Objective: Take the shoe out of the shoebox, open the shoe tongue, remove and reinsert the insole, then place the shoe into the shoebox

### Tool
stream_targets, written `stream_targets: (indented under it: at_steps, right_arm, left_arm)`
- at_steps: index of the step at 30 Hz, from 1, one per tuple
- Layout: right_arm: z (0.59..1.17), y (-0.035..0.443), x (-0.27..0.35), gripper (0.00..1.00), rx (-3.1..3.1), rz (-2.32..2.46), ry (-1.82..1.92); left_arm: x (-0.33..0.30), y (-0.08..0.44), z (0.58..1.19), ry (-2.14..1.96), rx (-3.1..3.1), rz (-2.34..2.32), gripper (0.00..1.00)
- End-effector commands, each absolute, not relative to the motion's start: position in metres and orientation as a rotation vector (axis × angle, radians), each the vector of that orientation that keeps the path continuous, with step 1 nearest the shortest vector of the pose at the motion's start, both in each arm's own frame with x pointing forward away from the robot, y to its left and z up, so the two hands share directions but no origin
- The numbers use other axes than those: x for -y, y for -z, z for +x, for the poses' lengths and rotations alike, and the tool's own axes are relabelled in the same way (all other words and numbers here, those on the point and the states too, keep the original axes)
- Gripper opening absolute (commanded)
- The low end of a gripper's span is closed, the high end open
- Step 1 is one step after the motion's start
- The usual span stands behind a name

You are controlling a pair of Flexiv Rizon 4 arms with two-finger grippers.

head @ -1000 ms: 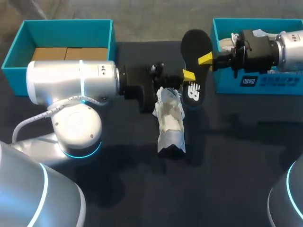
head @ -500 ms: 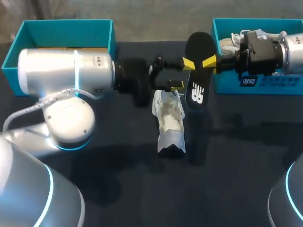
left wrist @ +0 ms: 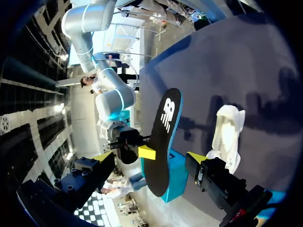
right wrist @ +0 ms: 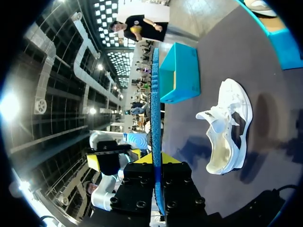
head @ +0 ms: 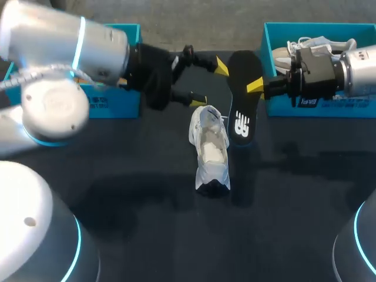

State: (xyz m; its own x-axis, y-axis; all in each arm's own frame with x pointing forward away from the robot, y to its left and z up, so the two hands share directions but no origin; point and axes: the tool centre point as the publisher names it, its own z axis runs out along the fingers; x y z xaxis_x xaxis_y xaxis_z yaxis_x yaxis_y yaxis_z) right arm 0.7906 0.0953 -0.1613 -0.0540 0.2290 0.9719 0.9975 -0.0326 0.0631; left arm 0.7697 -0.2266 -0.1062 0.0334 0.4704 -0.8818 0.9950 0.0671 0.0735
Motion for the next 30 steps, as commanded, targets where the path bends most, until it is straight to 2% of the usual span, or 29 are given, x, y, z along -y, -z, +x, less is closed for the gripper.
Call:
stream_targets:
  at_steps: [1,30]
  right_arm:
    - [0.797,0.168,-0.102,0.0,1.407,-1.366,1.145]
    - [0.81,0.179,-0.111,0.0,1.383,-1.344,1.131]
  left_arm:
    - [0.218,0.088,0.777,0.591,-1.8,1.854,1.0]
    - [0.22,0.05,0.806,0.155,-2.023,2.283,1.0]
